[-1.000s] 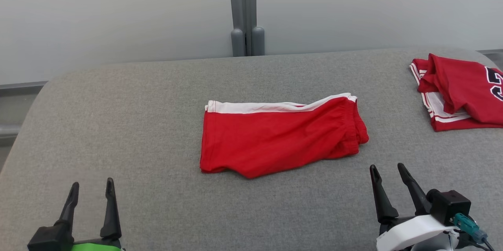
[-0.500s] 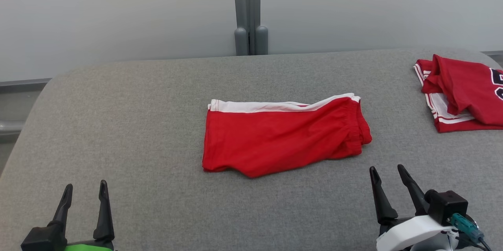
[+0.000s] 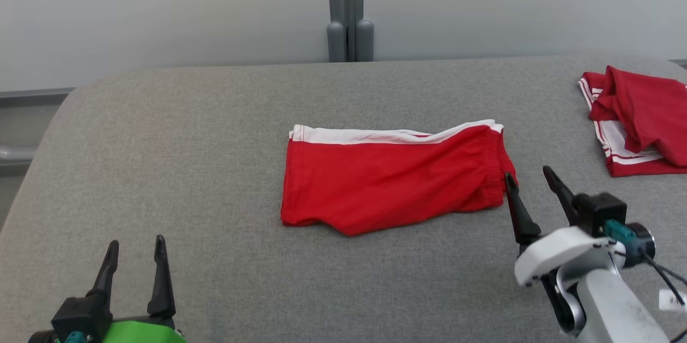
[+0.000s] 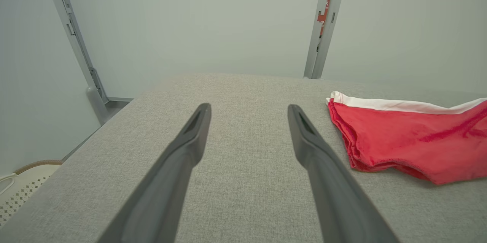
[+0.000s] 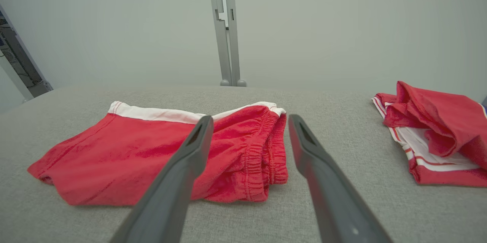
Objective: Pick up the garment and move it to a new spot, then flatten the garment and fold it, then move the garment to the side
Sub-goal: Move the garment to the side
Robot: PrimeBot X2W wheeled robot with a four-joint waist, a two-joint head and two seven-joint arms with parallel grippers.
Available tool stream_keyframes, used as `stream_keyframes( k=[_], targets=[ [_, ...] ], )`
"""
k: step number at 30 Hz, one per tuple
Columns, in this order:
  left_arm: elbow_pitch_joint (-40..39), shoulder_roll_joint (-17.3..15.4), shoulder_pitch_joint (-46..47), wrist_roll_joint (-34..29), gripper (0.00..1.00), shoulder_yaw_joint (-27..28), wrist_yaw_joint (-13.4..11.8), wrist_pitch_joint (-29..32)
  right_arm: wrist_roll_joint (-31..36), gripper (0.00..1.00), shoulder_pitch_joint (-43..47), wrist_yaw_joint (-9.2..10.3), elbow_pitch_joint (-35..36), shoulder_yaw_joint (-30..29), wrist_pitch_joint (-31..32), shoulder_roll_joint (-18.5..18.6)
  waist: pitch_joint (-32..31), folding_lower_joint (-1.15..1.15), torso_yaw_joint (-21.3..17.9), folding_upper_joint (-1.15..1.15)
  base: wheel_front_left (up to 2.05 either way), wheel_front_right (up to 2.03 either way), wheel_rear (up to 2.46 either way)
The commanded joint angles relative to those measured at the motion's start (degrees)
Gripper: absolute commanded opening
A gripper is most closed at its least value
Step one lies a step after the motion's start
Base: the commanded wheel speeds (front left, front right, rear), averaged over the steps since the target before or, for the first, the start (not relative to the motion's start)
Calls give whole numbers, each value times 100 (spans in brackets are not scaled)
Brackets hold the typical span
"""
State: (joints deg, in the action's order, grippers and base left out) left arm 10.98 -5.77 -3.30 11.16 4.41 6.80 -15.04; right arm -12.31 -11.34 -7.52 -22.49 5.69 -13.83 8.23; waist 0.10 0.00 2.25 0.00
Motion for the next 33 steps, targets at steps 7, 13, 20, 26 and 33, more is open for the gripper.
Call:
stream_keyframes(
  k=[7, 13, 20, 26, 33],
  targets=[
    [120, 152, 499, -52, 100, -252, 53, -14, 288, 100, -1348, 9, -1344, -26, 240, 290, 587, 0, 467, 0, 0, 0, 0],
    [168, 223, 728, -52, 100, -344, 62, -15, 403, 100, -2026, 10, -2486, -66, 241, 370, 893, 0, 710, 0, 0, 0, 0],
    [189, 251, 856, -79, 100, -335, 71, -14, 470, 100, -2401, 10, -3565, -301, 127, 297, 1042, 0, 800, 0, 0, 0, 0],
    [198, 270, 899, -115, 100, -329, 75, -14, 310, 100, -2451, 10, -4213, -430, 78, 135, 1085, 0, 803, 0, 0, 0, 0],
    [238, 278, 968, -118, 100, -354, 74, -14, -84, 0, -2644, 10, -4604, -462, 95, 36, 1105, 0, 827, 0, 0, 0, 0]
  ],
)
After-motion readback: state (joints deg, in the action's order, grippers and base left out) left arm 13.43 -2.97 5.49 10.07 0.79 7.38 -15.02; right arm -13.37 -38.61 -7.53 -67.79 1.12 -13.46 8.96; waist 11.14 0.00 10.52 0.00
